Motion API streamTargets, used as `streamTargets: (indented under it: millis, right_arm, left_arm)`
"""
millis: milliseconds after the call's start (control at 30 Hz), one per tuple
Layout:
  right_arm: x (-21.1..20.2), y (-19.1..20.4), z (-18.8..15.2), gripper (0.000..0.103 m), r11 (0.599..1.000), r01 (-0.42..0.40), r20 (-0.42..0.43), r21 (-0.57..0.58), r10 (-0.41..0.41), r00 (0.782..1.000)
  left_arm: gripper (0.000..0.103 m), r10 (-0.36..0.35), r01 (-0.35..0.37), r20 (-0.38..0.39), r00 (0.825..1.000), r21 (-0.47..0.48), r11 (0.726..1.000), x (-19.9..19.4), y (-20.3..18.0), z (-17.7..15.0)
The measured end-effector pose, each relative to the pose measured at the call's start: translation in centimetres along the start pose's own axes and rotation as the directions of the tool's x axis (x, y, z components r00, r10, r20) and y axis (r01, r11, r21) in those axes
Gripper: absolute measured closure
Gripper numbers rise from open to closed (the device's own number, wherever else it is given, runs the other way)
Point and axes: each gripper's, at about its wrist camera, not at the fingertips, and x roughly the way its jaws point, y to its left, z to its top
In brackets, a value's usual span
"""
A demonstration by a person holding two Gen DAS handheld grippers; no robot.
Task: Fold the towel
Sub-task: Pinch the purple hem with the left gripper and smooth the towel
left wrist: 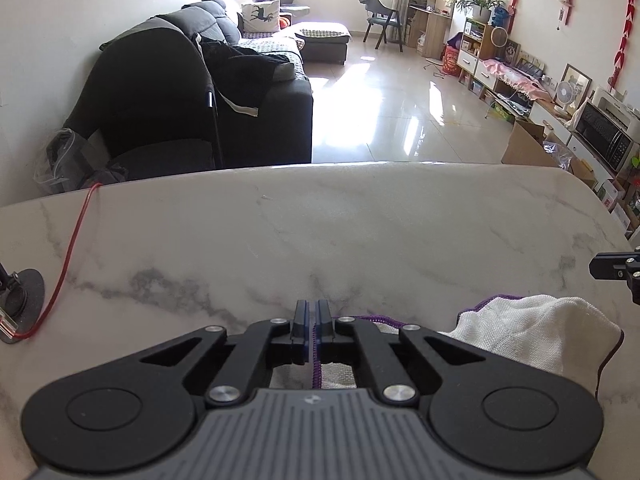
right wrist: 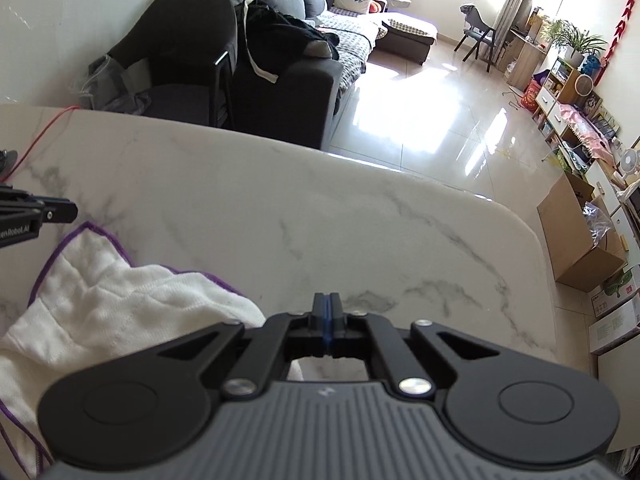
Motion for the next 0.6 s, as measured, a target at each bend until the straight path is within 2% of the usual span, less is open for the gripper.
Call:
streamTargets:
  millis: [100,167,233,400,467,533,600]
  right_arm:
    - [0.0,-0.5,0.4,0.090,0.998,-0.011,-0.054,0.067,0.015,0.998]
    - [0.1,-1.1,0.4,0.088,0.994,-0.022,-0.075,0.107,0.030,0.997]
    - [0.2,-1.6,0.3,0.085,0.990,-0.029,-0.092,0.136,0.042,0.995]
    - [0.4,-2.1,0.0,0.077,0.981,-0.045,-0.117,0.188,0.067,0.991]
    - [0.3,-2.1,-0.2,0.072,0.980,-0.044,-0.116,0.195,0.067,0.991]
    - [0.2,-2.2,-0.4,0.071,0.979,-0.043,-0.117,0.198,0.067,0.991]
    - [0.1,-2.2,-0.5,0.070,0.979,-0.042,-0.119,0.201,0.066,0.991]
  left_arm:
    - [0.088,-0.031,0.031,-0.037,0.999,-0.015,0.999,0.5,0.4,0.2]
    - [0.070,-0.051,0.049,-0.050,0.997,-0.033,0.998,0.7,0.7,0.3]
    - [0.065,-0.059,0.057,-0.058,0.997,-0.038,0.998,1.0,0.9,0.3]
    - [0.066,-0.084,0.081,-0.064,0.994,-0.046,0.996,1.6,0.9,0.4]
    - [0.070,-0.094,0.091,-0.076,0.993,-0.045,0.995,1.9,0.8,0.4]
    - [0.072,-0.082,0.080,-0.073,0.994,-0.028,0.996,2.1,0.5,0.3]
    - [0.080,-0.063,0.063,-0.070,0.996,-0.006,0.998,2.1,0.3,0.1]
